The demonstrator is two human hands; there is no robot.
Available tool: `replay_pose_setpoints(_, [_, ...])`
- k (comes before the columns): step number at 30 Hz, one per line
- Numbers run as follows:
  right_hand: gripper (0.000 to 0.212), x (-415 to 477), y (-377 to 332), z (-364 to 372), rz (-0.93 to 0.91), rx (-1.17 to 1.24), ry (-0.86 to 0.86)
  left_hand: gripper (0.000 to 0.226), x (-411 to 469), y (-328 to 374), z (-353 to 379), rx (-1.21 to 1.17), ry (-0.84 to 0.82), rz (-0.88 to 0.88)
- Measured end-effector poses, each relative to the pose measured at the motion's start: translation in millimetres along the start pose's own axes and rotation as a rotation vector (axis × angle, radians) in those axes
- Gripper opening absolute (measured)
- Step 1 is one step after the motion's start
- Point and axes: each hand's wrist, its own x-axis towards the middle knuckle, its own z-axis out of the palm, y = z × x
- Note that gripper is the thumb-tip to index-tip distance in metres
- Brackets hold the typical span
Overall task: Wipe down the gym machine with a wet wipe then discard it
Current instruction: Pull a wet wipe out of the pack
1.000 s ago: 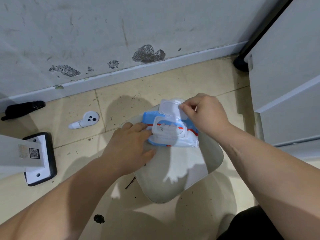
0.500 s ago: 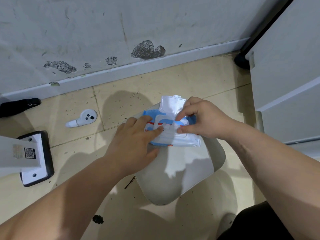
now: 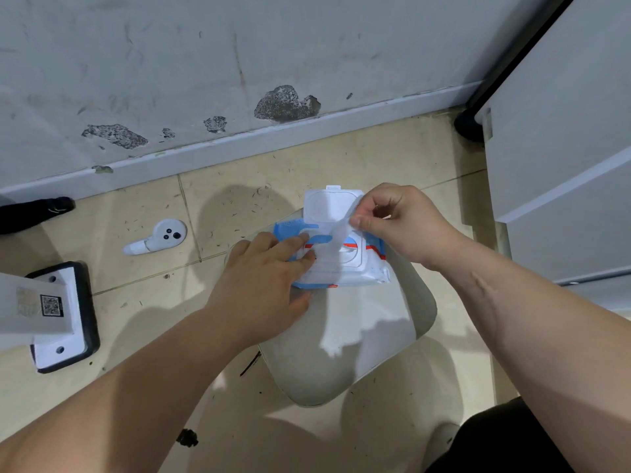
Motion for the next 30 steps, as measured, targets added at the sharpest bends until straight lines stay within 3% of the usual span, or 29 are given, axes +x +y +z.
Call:
replay_pose_setpoints(4, [0.019,-5.7,-7.2,-0.5,0.057,0.136,0.041,0.068,-1.6,3.6,-2.8,-0.015,0.000,-0.015])
replay_pose_setpoints(8, [0.023,-4.4,-16.2,-8.7,0.152,0.436,0.183,0.076,-3.0,7.0,-7.6,-0.010,-0.091,-0.051])
replay_pose_setpoints(11, [0.021,-5.4,-16.5,-15.3,0.129,0.345,0.226,0.079,-4.2,7.0,-7.9,-0.019,-0.083,-0.037])
replay_pose_setpoints(14, [0.020,-7.8,-22.7,-25.2,0.115,0.470,0.222,0.066,-6.4,6.2,-8.2,-0.244,0.106,-0.047])
replay_pose_setpoints(17, [0.013,-12.8,-27.8,-35.0,0.116,0.632,0.210,0.054,2.9,4.9,-19.4,-0.530,0.296,-0.203])
replay_pose_setpoints(19, [0.012,-18.2,-25.3,-37.5,0.124,0.589,0.193,0.068,14.6,3.5,-26.3,-0.639,0.315,-0.244])
replay_pose_setpoints(22, [0.020,-27.3,-20.3,-37.1,0.143,0.471,0.152,0.086,29.4,4.7,-29.6,-0.695,0.198,-0.199])
replay_pose_setpoints(24, [0.015,-31.6,-17.3,-38.0,0.151,0.399,0.096,0.083,32.4,9.1,-29.4,-0.693,0.146,-0.161])
replay_pose_setpoints(30, [0.016,-32.3,-13.3,-40.0,0.157,0.283,0.060,0.066,26.6,8.6,-28.3,-0.462,0.215,-0.049])
